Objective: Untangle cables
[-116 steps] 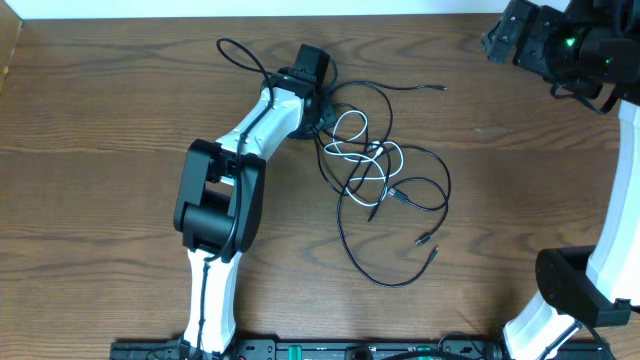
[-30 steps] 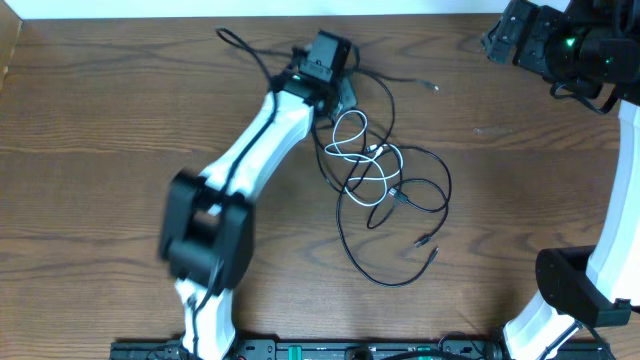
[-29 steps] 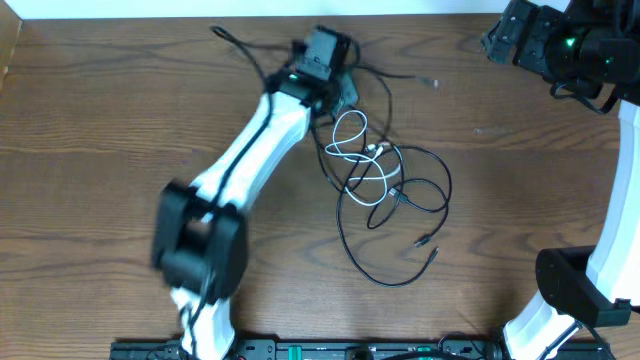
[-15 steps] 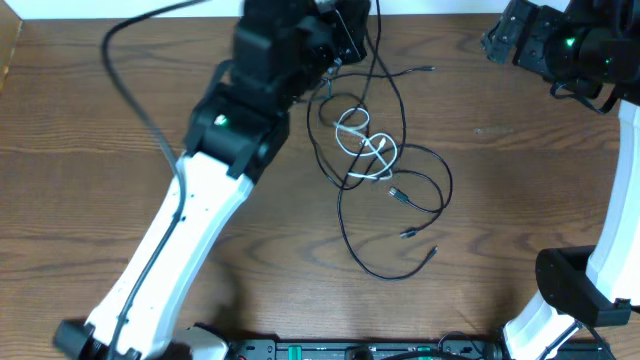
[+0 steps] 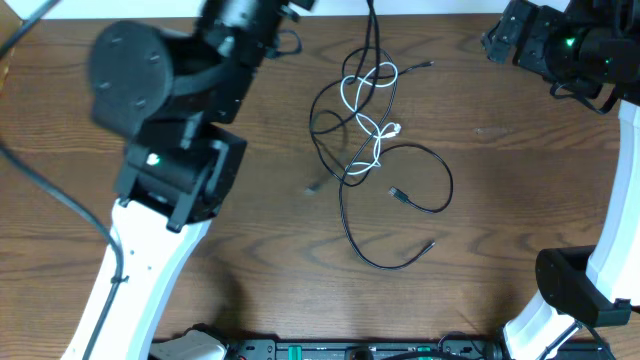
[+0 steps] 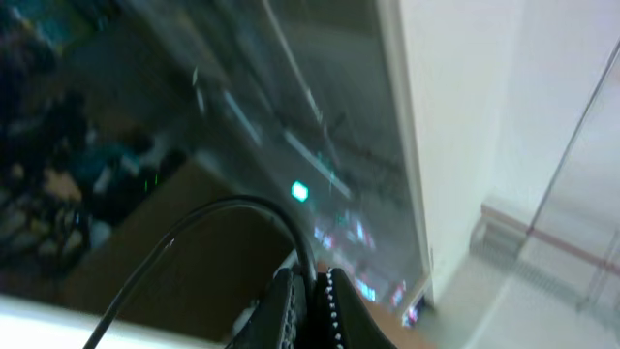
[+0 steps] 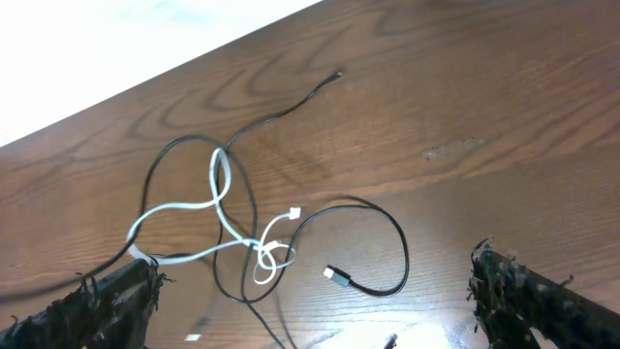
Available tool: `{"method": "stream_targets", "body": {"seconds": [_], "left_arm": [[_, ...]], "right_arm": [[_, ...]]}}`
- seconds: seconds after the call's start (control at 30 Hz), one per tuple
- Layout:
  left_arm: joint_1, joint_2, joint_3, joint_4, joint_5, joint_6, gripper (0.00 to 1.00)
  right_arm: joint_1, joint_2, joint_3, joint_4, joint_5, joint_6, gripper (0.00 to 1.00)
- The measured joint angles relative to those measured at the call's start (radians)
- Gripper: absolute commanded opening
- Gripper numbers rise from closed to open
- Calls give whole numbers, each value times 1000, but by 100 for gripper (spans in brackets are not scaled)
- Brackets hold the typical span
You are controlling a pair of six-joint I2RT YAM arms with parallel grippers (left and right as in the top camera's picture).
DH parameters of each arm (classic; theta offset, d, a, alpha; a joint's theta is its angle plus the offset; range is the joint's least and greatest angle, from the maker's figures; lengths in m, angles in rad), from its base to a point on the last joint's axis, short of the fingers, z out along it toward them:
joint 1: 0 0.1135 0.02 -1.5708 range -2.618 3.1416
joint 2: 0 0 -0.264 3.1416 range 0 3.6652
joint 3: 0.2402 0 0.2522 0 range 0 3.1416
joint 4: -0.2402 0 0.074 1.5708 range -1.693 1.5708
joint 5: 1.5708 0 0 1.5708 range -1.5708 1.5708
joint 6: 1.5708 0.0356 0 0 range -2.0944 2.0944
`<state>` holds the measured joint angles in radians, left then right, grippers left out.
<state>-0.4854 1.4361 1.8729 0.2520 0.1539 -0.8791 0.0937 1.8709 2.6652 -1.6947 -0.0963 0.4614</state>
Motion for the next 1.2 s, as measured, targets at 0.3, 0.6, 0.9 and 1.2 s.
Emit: {"method": "stream_targets", "body": {"seconds": [0.3,0.6,0.9,1.2], "left_arm": [[0,-6,186,-126,-124,126,7],[0,-4,201,-321,-134,229,7],[0,-2,201,-324,-68,233,7],[0,-2,201,-337,-5,232,7]], "right_arm": [[0,0,0,0,0,0,99],[0,0,0,0,0,0,99],[0,0,0,2,-2,1,99],[65,32,0,26,-153,27,99]]}}
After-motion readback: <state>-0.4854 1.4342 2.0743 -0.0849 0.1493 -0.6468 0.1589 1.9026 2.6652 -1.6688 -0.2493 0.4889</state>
